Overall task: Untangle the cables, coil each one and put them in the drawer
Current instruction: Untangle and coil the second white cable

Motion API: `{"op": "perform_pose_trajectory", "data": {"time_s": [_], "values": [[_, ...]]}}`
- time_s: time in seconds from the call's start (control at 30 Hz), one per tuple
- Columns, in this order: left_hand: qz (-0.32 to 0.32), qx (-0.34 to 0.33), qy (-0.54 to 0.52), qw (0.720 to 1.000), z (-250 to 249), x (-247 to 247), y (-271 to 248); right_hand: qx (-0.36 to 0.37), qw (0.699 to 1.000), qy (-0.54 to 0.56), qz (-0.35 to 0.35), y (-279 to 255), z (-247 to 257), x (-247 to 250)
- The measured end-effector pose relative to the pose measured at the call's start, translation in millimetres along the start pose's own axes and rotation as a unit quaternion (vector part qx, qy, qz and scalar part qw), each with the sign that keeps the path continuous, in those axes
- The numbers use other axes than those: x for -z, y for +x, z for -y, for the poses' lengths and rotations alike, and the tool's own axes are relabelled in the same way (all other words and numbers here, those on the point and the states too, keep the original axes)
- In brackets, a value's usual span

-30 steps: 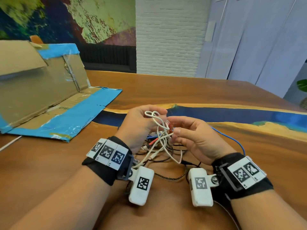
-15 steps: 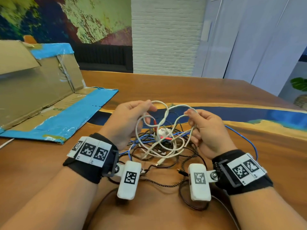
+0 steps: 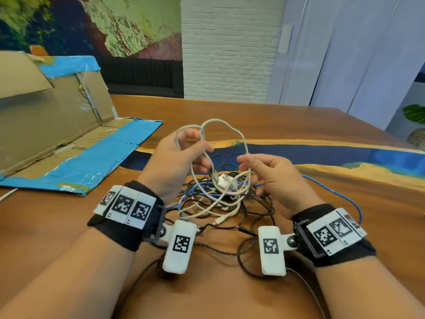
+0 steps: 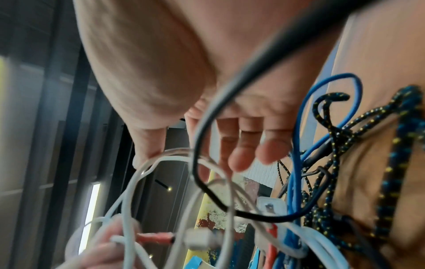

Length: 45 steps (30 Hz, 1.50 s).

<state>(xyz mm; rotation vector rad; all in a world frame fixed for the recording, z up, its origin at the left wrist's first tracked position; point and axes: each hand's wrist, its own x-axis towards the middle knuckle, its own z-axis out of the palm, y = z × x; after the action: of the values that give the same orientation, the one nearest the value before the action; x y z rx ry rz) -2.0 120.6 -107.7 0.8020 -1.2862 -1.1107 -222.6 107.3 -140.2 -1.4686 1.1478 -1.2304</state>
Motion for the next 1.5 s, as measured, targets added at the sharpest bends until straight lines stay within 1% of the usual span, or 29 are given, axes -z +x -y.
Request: {"op": "perform_pose_trajectory", "data": {"time_s": [0.07,0.13,0.2,0.27,0.33,0.4,0.47,0.5,0.53,0.6,0.7,0.8,0.87,0.9,0.93,1.0,1.07,1.1,1.17,1.27,1.33,1.37,1.4,1.5], "values": [[-0.013,-0.044,-0.058,0.997,-5,-2,0,-0.051,0.997,-0.039,0.049,0,-1,-1],[-0.023,-0.081,-0.111,0.990,-8,-4,0,-0.085,0.992,-0.009,0.096,-3,0,-2],[-0.033,-0.100,-0.135,0.985,-8,-3,1,-0.065,0.990,-0.010,0.128,-6,0,-1],[-0.039,-0.110,-0.111,0.987,-7,-3,1,-0.033,0.990,-0.040,0.128,-7,-1,-2],[-0.052,-0.113,-0.052,0.991,-4,-1,3,-0.023,0.996,-0.023,0.081,-5,-2,-3],[-0.066,-0.101,-0.006,0.993,0,2,6,-0.013,0.999,0.037,0.019,-3,0,-3],[-0.074,-0.067,0.032,0.994,3,6,9,-0.001,0.992,0.118,-0.034,-2,4,-2],[-0.076,-0.038,0.054,0.995,5,8,9,0.004,0.987,0.156,-0.045,-1,6,-1],[-0.071,-0.003,0.070,0.995,6,9,9,0.006,0.981,0.189,-0.044,-1,8,0],[-0.051,0.051,0.083,0.994,7,6,6,0.014,0.969,0.247,-0.019,-3,12,0],[-0.018,0.079,0.106,0.991,5,1,1,0.022,0.957,0.289,-0.008,-5,14,-2],[0.036,0.102,0.133,0.985,5,-3,-1,0.036,0.959,0.280,-0.025,-4,14,-4],[0.078,0.096,0.166,0.978,5,-4,-3,0.052,0.967,0.243,-0.057,-3,14,-7],[0.081,0.086,0.180,0.976,6,-4,-3,0.061,0.972,0.214,-0.082,-3,14,-6],[0.067,0.079,0.183,0.978,6,-3,-3,0.066,0.975,0.183,-0.109,-2,14,-5],[0.015,0.071,0.170,0.983,9,0,0,0.070,0.975,0.142,-0.156,0,12,3],[-0.030,0.061,0.142,0.988,7,0,2,0.056,0.973,0.137,-0.176,0,14,9],[-0.044,0.056,0.124,0.990,7,0,2,0.047,0.973,0.141,-0.175,0,14,12],[-0.072,0.057,0.093,0.991,6,-1,3,0.038,0.971,0.181,-0.149,-1,17,14],[-0.112,0.033,0.103,0.988,7,-2,3,0.026,0.961,0.260,-0.090,-4,23,11],[-0.120,0.010,0.119,0.986,4,-3,2,0.029,0.955,0.290,-0.055,-5,26,7],[-0.105,0.009,0.134,0.985,3,-4,2,0.034,0.952,0.301,-0.039,-6,27,4],[-0.074,0.018,0.152,0.985,2,-6,0,0.039,0.950,0.310,-0.022,-7,28,1],[0.044,0.075,0.169,0.982,7,-14,-6,0.049,0.947,0.317,0.021,-9,29,-7]]}}
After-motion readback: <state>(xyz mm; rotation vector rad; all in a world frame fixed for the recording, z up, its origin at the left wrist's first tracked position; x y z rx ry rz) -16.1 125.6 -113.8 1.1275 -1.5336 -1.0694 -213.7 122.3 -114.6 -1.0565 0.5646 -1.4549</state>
